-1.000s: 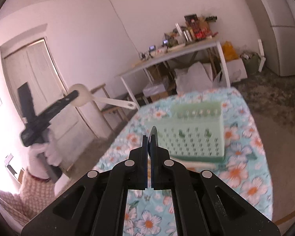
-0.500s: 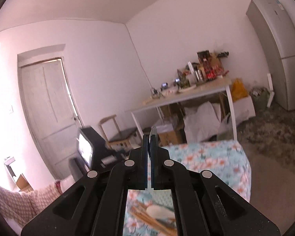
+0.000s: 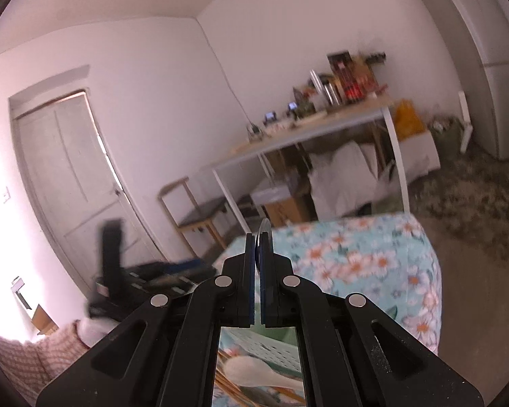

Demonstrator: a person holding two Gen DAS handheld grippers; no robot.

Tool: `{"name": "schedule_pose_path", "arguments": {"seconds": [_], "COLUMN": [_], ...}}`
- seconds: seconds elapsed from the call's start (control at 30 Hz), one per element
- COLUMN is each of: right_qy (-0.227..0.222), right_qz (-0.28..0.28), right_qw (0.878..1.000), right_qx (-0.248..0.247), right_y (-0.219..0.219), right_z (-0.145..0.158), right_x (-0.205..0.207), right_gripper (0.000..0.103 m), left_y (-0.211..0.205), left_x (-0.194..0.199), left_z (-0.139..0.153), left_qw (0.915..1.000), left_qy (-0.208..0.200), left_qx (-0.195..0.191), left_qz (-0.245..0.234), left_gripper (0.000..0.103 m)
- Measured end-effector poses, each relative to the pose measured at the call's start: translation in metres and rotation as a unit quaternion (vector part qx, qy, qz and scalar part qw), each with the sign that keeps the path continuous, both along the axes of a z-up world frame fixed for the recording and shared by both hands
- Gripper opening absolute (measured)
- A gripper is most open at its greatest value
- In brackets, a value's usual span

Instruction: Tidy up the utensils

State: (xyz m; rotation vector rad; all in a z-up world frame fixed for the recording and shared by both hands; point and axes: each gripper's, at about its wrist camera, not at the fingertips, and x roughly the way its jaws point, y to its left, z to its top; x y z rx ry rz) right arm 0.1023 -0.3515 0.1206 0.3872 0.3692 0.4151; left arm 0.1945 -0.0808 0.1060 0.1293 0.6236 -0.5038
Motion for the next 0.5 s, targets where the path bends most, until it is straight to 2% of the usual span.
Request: {"name": "schedule_pose_path", "arguments": {"seconds": [0.17,0.23,0.27,0.37,0.5], "right_qy": [0.046,0.045,0.04,0.03,0.019], "right_qz": [-0.006,-0.011,-0.017,-0.028,-0.042], "right_qw": [0.999,0.999,0.999,0.998,0.998], "right_qx": [-0.017,-0.022,-0.029,-0.04,-0.047], "right_y": [0.003,0.004,0.005,0.006,0.009], "right_z": [-0.027,-0.026,-0.024,-0.016,-0.006], "right_x": [0.009,0.007,0.003,-0.007,-0.028], "right_gripper": [0.009,0.026,0.029,0.031,0.038], "left_y": [0.023,0.035,0.042,0.059,0.082], "left_x": [-0.009,-0.016,-0.021,-0.035,-0.055], "left_z": [0.002,0.001,0.0,-0.002,-0.005], "left_qw": [0.997,0.9945,0.9928,0.9882,0.9838], "left_qy": [0.008,0.007,0.006,-0.002,-0.01], "left_qx": [-0.077,-0.104,-0.118,-0.15,-0.172], "left_qz": [0.009,0.014,0.019,0.034,0.05], "left_gripper": [0.057,0.058,0.059,0.065,0.067]}}
